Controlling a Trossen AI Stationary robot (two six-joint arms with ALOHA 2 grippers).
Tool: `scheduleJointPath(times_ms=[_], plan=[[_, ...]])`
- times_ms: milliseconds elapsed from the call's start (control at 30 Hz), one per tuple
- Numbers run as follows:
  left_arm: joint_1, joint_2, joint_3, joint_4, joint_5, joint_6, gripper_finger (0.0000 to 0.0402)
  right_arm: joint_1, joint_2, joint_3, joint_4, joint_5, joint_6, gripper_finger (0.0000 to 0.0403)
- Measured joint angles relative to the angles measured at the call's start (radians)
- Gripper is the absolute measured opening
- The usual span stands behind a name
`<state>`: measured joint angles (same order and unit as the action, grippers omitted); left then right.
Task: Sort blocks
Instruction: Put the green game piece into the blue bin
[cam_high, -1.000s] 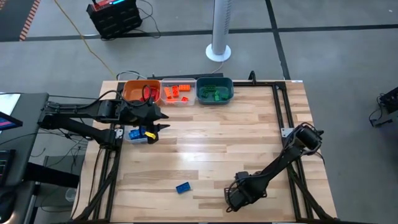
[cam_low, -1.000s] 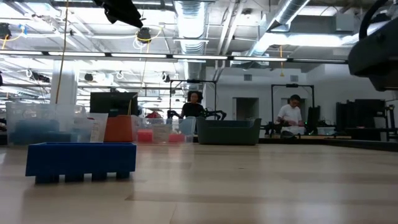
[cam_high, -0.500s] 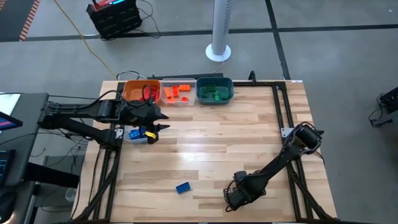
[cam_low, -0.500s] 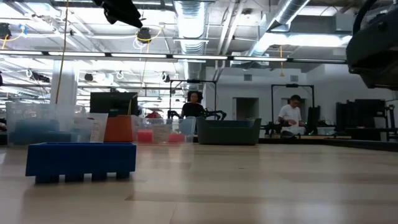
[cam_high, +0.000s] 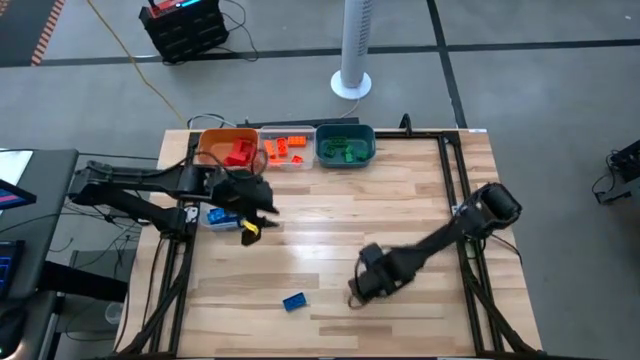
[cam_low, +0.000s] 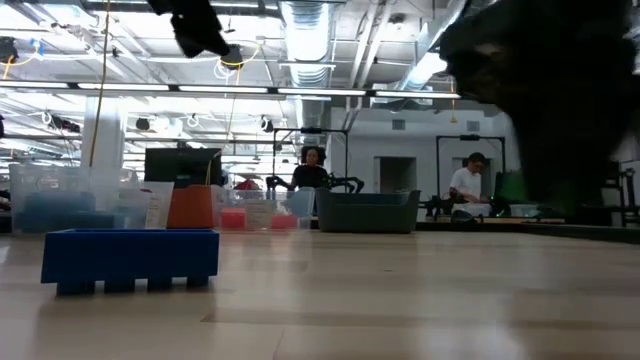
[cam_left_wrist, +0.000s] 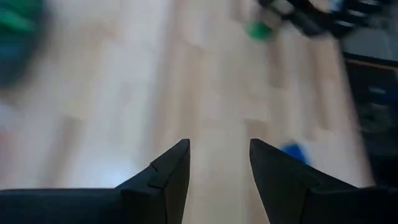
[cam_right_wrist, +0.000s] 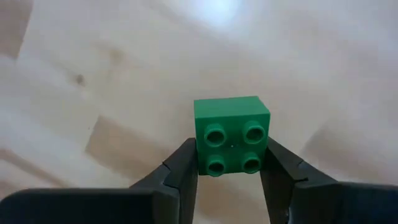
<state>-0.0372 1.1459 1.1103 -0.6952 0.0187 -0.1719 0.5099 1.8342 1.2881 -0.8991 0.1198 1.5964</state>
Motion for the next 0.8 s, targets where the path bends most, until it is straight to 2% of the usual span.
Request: scheduleJointPath(times_ms=[67,167,300,467,600,800], plan=[[-0.026,0.022,0.0,-0.026,0.069,-0.068,0.016,-0.058,-0.03,0.0,-0.054,0.004,-0.118,0.0141],[-0.086,0.059,0.0,-0.065,0.083,-0.138,0.016,-0.166,-0.082,0.0,-0.104,0.026,-0.33,0.014],[-0.151,0.113,0.0,-0.065,-0.035,-0.202,0.016,-0.351,-0.146,0.0,-0.094,0.069,-0.645,0.0142],[-0.149,0.176,0.0,0.03,-0.138,-0.351,0.016,-0.601,-0.181,0.001,0.012,0.068,-1.05,0.0142],[-0.124,0.202,0.0,0.138,-0.158,-0.51,0.016,-0.794,-0.178,0.001,0.11,-0.017,-1.287,0.0142],[-0.142,0.211,0.0,0.155,-0.163,-0.7,0.016,-1.007,-0.178,0.001,0.224,-0.143,-1.491,0.0142]])
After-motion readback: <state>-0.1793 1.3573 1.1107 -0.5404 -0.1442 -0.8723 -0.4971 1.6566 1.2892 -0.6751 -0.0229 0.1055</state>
